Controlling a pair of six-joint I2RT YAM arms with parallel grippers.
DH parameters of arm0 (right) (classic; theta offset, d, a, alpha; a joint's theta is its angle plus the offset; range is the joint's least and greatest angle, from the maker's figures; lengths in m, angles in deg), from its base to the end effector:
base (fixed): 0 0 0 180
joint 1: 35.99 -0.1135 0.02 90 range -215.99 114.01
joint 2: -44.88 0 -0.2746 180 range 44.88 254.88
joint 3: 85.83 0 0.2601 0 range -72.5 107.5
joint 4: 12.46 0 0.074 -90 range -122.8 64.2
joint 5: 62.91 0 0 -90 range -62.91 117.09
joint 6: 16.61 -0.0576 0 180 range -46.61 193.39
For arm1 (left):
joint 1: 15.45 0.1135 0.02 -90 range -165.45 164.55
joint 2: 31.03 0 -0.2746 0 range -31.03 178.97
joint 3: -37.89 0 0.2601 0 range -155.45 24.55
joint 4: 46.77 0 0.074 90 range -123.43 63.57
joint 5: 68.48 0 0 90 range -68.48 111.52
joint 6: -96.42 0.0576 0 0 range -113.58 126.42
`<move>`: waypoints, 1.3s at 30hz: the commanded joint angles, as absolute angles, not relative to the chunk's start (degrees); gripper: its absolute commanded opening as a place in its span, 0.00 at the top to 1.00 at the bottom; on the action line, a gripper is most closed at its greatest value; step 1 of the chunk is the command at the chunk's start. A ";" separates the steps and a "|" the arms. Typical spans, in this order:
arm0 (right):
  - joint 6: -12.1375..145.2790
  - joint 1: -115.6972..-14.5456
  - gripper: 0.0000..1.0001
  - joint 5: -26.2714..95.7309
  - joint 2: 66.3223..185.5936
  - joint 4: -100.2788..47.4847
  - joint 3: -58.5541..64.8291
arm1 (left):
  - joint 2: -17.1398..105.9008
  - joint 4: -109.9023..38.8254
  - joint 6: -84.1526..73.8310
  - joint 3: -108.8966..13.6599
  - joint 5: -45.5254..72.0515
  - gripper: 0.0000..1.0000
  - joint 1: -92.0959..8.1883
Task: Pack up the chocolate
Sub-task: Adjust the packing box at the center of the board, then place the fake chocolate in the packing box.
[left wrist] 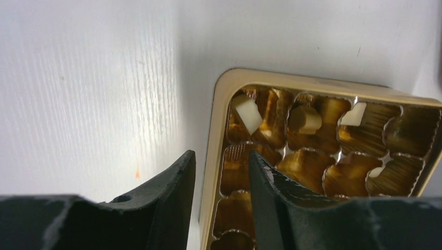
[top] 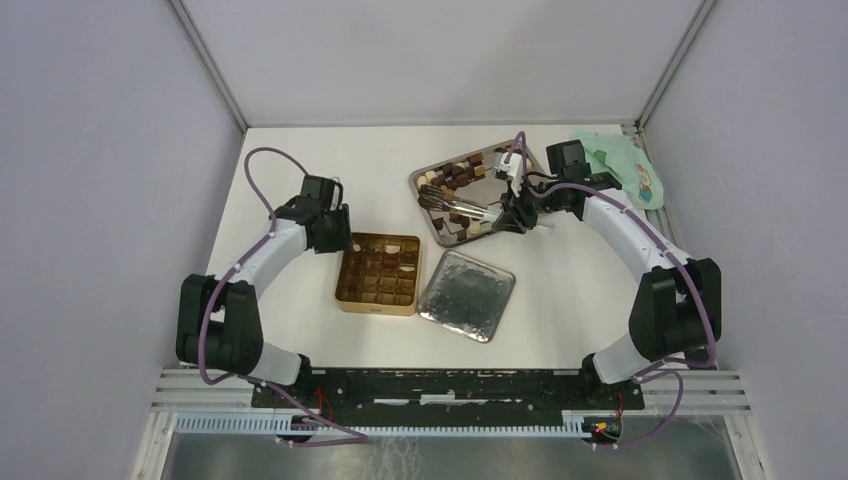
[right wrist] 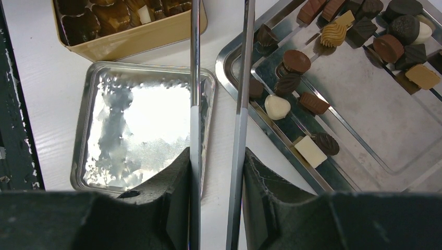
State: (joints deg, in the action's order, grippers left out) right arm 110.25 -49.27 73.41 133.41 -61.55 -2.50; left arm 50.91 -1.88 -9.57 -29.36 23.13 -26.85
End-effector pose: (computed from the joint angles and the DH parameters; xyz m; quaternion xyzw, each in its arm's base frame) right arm 0.3198 0.1183 0.2720 -0.4800 0.7416 0.3089 0.3524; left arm 0.2941 -0.0577 0.2060 -0.0423 0.9640 -0.0489 0.2581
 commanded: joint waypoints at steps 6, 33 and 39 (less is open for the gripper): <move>109.98 -49.23 1.00 75.69 130.86 -59.07 -2.96 | 58.63 -8.02 -7.36 -34.71 24.68 0.63 -26.99; 112.73 -49.66 1.00 81.21 127.75 -63.44 -1.04 | 39.74 -21.36 -3.47 -25.90 26.76 0.98 -28.16; 114.04 -51.09 1.00 84.47 125.19 -64.68 -0.75 | 32.04 -26.71 -2.67 -19.95 28.71 0.98 -30.39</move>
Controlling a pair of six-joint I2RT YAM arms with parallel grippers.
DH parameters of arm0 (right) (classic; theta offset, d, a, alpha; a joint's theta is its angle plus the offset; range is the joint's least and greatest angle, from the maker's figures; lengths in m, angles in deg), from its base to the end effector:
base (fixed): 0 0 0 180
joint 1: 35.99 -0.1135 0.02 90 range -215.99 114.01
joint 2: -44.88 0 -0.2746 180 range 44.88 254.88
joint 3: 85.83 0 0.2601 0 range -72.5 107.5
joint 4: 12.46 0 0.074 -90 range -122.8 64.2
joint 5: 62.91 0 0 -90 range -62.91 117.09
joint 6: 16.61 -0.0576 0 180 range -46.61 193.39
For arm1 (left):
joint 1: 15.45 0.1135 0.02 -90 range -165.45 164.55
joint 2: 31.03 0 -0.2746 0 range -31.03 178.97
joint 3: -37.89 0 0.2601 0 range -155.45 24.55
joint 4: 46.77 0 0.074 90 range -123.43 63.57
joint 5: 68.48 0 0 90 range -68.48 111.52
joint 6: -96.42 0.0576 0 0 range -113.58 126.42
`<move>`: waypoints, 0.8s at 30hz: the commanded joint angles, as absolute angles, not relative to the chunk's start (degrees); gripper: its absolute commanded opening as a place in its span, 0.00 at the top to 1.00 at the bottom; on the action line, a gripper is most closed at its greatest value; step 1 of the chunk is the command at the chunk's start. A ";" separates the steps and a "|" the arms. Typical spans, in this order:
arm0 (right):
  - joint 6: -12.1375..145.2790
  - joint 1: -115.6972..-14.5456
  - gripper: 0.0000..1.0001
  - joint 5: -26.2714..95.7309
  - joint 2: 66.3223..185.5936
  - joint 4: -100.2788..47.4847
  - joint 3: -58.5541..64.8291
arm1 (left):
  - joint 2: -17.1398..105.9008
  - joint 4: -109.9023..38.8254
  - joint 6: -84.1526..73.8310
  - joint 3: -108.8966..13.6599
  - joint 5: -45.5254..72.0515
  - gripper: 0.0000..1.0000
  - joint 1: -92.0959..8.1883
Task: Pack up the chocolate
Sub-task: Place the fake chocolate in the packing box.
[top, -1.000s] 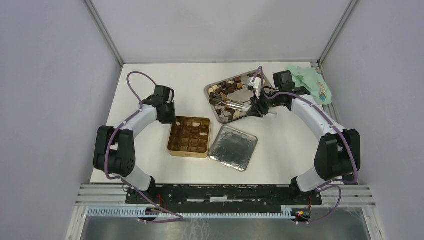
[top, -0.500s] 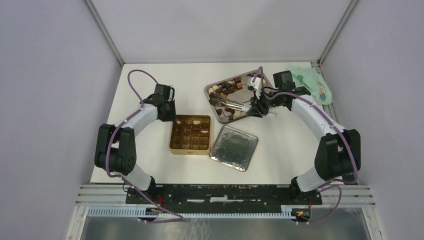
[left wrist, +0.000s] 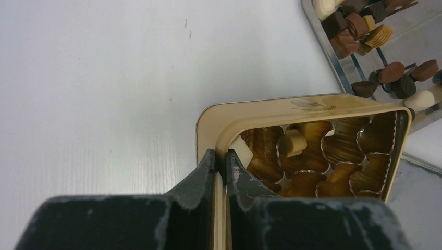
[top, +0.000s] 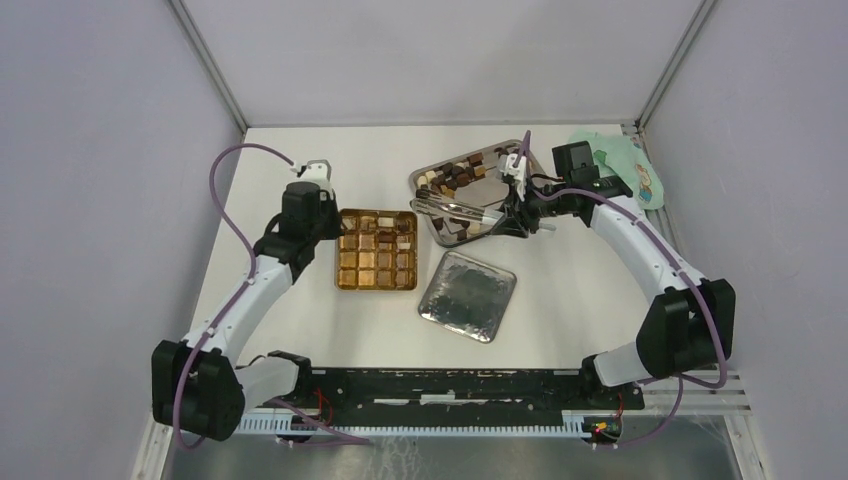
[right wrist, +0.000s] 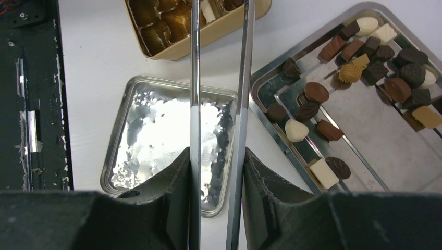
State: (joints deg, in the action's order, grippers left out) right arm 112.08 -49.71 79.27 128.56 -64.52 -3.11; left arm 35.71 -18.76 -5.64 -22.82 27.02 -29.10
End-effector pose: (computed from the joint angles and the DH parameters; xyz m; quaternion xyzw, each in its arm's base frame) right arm 0.2958 0.1191 0.2947 -0.5013 0.7026 0.3456 0.3683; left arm 0.2725 -0.0605 0.2649 -0.0103 0.8823 -0.0630 0.4663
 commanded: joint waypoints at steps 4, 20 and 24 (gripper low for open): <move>115.54 -54.28 1.00 82.97 123.80 -65.22 -1.65 | 30.45 -28.97 -2.27 -17.99 29.01 0.98 -31.50; 111.98 -70.97 0.99 60.73 133.38 -59.30 0.28 | 46.46 -27.57 -3.80 -21.60 30.85 0.98 -31.45; 110.94 -72.18 0.99 58.55 137.20 -59.54 2.24 | 49.59 -27.10 -3.34 -22.18 31.49 0.97 -31.36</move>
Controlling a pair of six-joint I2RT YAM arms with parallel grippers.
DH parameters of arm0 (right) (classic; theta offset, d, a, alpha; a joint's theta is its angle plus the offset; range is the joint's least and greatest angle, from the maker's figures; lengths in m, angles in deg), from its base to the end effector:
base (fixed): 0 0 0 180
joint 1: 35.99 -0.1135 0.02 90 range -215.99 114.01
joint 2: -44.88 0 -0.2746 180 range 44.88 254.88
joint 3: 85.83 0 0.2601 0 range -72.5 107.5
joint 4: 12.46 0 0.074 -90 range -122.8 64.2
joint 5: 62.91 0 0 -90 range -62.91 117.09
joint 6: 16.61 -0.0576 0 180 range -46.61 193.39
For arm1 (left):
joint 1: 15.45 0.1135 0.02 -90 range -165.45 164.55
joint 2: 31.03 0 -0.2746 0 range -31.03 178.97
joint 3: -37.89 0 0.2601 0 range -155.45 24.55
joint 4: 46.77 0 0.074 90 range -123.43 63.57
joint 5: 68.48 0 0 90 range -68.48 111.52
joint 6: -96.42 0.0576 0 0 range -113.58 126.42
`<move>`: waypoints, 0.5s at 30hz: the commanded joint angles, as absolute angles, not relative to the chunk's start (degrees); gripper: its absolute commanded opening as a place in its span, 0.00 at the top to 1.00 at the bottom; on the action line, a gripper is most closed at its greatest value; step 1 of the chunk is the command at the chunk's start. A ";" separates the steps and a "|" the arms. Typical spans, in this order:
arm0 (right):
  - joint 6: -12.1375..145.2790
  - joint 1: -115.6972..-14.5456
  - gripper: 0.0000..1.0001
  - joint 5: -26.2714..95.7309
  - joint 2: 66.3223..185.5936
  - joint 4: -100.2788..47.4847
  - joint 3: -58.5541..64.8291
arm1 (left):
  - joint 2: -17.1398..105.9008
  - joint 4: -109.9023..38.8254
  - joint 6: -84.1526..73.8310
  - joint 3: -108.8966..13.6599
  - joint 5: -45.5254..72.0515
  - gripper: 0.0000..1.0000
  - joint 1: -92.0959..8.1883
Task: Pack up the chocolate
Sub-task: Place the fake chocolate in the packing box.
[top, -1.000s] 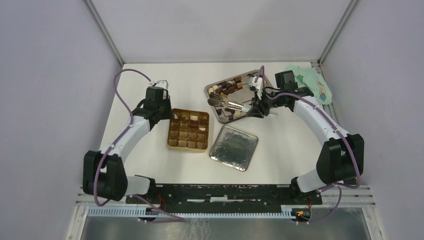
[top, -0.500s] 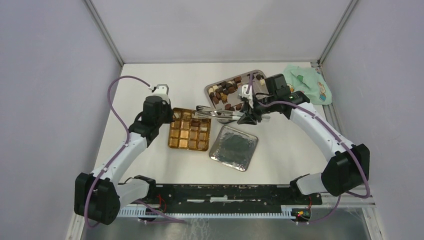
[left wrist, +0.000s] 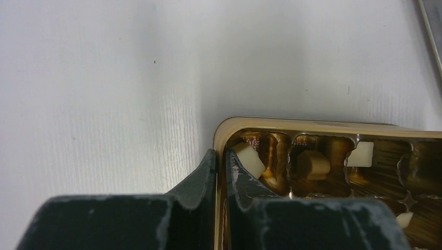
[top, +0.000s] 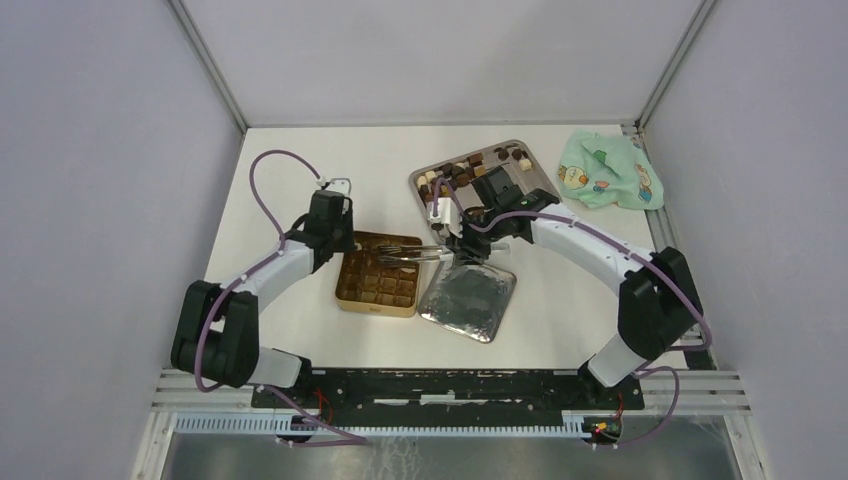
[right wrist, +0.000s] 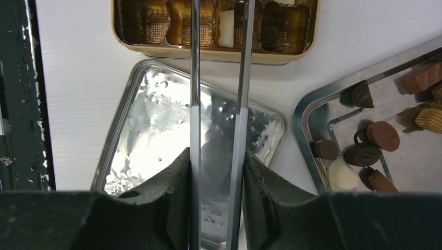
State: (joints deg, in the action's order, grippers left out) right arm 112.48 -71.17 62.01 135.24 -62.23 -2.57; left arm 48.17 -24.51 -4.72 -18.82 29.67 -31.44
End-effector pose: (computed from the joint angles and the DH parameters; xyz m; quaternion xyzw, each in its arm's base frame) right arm 0.2639 0.2263 0.2544 -0.6202 0.6773 0.2781 0.2816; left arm 0.2925 -0.0753 0.1915 0.0116 0.9210 -0.0262 0.3884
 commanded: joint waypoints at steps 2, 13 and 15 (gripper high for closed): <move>110.74 -72.27 0.98 58.12 138.64 -59.93 3.40 | 50.23 -26.43 -3.50 -22.50 32.04 0.90 -31.31; 109.99 -74.04 0.97 58.58 143.07 -61.29 7.39 | 45.30 -17.72 -8.96 -27.07 38.47 0.49 -31.19; 110.06 -74.44 0.96 58.49 143.76 -61.64 7.57 | 41.95 -15.94 -10.30 -27.60 39.48 0.42 -31.28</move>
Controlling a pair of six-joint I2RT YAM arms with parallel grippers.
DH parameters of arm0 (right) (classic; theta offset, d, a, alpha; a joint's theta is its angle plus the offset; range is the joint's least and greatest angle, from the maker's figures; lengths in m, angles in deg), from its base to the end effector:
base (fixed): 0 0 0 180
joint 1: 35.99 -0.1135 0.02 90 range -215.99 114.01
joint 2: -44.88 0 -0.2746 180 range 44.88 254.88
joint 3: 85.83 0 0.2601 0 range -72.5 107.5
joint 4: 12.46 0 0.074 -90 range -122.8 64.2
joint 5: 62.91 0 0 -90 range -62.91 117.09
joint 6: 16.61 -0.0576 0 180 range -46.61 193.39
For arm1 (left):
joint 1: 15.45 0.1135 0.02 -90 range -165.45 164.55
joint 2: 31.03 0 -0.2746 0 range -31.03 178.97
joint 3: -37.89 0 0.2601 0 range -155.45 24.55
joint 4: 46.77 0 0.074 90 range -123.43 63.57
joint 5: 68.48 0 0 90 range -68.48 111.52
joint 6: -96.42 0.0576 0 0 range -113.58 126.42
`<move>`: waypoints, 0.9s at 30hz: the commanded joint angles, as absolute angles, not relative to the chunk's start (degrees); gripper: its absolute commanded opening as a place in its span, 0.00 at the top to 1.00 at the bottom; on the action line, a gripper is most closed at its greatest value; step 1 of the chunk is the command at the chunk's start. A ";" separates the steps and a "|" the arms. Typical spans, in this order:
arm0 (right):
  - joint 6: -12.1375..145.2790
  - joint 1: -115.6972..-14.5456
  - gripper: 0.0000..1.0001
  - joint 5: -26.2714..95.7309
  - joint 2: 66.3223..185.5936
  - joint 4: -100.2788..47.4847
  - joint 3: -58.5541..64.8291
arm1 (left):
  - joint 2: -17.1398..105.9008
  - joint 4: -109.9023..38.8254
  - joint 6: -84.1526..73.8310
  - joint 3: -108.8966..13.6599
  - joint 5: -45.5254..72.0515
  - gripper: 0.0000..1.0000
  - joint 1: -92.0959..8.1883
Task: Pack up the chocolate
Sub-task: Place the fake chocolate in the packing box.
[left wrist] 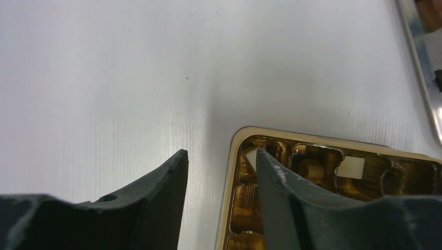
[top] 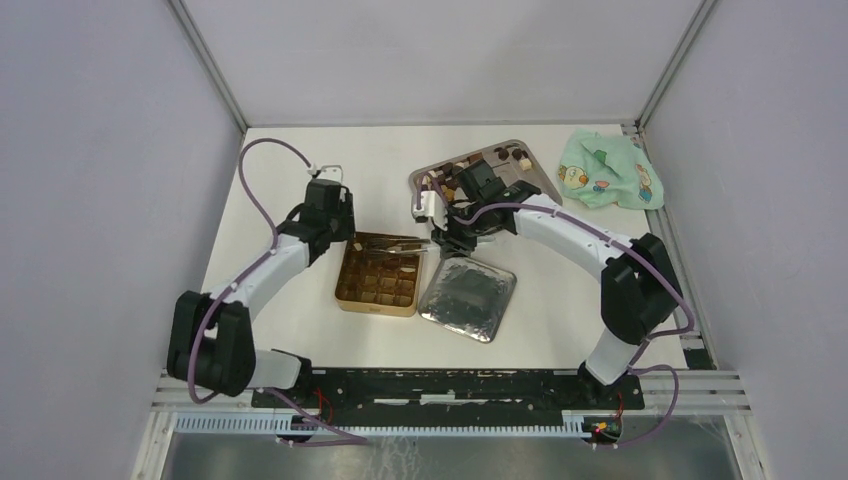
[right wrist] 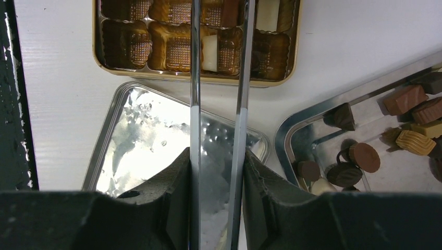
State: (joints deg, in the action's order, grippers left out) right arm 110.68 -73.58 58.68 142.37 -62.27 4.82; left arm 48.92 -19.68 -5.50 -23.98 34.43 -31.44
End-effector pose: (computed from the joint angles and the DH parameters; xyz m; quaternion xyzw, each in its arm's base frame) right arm 0.2841 0.2567 0.2520 -0.6224 0.6844 0.2615 0.2754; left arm 0.3026 -0.0733 0.2109 -0.0102 0.9195 0.0095 0.3928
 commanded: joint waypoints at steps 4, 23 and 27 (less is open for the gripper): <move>109.79 -74.80 0.92 57.69 144.99 -61.82 8.28 | 34.13 -13.08 -12.84 -27.54 37.58 0.32 -31.27; 108.98 -74.93 0.62 59.95 146.35 -63.50 10.68 | 3.95 -13.48 -33.82 -17.18 23.44 0.17 -31.29; 108.81 -74.92 0.60 60.38 146.39 -63.53 10.91 | 0.15 -13.50 -36.08 -15.45 22.58 0.16 -31.21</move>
State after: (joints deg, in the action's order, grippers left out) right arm 109.64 -74.63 58.31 146.26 -64.48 7.75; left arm 2.95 -10.39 -30.16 -16.40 24.88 -31.33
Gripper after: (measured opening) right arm 0.396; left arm 0.835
